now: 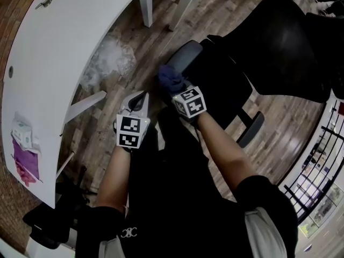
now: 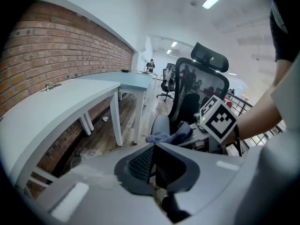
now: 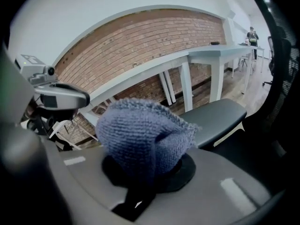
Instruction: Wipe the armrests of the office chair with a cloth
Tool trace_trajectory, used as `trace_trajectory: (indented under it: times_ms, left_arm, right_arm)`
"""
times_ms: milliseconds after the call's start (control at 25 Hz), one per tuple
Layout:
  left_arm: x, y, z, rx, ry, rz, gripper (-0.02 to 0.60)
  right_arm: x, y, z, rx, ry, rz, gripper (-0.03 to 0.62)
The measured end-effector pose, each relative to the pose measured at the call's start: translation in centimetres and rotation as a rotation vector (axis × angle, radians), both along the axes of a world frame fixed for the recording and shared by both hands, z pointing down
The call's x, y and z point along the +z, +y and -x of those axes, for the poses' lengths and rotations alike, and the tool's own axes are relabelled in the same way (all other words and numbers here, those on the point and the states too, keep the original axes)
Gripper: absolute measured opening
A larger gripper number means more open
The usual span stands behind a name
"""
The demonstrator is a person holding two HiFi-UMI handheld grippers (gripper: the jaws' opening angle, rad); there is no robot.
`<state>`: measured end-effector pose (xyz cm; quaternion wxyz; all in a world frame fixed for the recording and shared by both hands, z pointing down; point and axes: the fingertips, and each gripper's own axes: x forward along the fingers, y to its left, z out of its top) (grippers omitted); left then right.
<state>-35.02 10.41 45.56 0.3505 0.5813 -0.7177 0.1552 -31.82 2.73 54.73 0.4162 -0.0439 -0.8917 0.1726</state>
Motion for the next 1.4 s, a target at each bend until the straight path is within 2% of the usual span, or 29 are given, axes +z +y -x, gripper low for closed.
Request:
trace_trajectory:
  times_ms: [240, 440, 560, 760, 880, 1000, 1080, 1200, 1320, 1400]
  left_arm:
    - [-1.6, -1.3, 2.6, -0.136, -0.021, -0.036, 0.006]
    - [-1.9, -1.0, 3.8, -0.186, -0.025, -0.042, 0.006]
    - [-1.1, -0.6, 4.2, -0.192, -0.004, -0.045, 0.006]
    - [2.1, -0.5, 5.2, -0.152, 0.066, -0.056, 0.005]
    - [3.5, -1.0, 6.8, -0.121, 0.084, -0.065, 0.006]
    - [4.1, -1.1, 8.2, -0.09, 0.078, -0.065, 0.006]
    - [4.9, -1.1, 9.0, -0.087, 0.086, -0.072, 0.006]
    - [5.9, -1.1, 10.2, -0.081, 0.109, -0.068, 0.006]
    - [6.7, -1.4, 10.7, -0.034, 0.114, -0.056, 0.006]
    - [7.5, -2.1, 10.9, -0.009, 0.126, -0.058, 0.006]
  right_arm:
    - [0.5, 0.1, 0.3, -0.125, 0.062, -0.011, 0.057]
    - [0.6, 0.2, 0.3, -0.181, 0.104, -0.02, 0.057]
    - [0.8, 0.1, 0.2, -0.208, 0.145, -0.029, 0.057]
    - [-0.1, -0.5, 1.2, -0.338, 0.271, 0.063, 0.057]
    - [-1.9, -3.6, 3.6, -0.42, 0.261, 0.03, 0.057]
    - [-3.7, -6.8, 6.3, -0.485, 0.273, 0.044, 0.057]
    - [-4.0, -9.2, 7.9, -0.51, 0.336, 0.068, 0.057]
    - [-3.2, -12.0, 9.7, -0.574, 0.514, 0.123, 0.057]
    - [-2.2, -13.4, 10.4, -0.718, 0.684, 0.158, 0.057]
    - [-1.3, -14.9, 11.6, -0.821, 0.759, 0.135, 0.057]
